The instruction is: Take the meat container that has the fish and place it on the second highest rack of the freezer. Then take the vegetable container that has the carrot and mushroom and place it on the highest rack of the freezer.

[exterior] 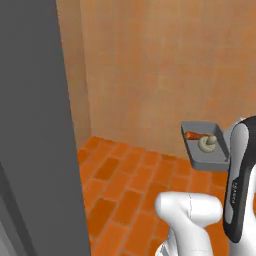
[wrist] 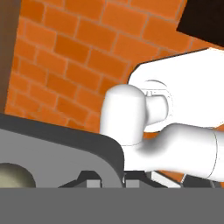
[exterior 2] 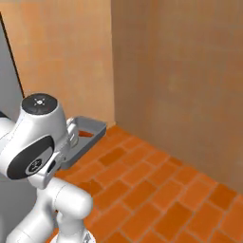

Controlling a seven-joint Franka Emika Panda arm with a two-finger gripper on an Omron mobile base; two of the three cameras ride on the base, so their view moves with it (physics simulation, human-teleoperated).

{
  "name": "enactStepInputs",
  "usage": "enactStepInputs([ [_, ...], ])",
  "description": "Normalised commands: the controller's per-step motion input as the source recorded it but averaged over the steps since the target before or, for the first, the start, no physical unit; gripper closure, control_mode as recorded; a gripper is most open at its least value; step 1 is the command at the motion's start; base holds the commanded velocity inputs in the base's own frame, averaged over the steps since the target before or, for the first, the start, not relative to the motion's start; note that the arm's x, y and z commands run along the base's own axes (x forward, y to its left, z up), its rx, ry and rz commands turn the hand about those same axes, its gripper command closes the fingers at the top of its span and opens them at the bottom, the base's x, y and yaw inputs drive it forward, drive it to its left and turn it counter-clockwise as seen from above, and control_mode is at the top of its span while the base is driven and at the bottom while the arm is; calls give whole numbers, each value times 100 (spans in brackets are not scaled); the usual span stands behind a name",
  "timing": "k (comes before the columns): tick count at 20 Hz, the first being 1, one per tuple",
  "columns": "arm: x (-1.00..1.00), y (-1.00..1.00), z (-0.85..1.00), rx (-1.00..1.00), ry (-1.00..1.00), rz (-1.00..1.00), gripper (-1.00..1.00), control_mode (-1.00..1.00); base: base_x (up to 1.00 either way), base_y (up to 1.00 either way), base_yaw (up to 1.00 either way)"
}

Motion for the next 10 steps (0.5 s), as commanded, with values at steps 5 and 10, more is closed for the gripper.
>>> enactStepInputs([
  [5,0,0,0,0,0,0,100,100,0,0,100],
  [10,0,0,0,0,0,0,100,100,-27,-8,98],
])
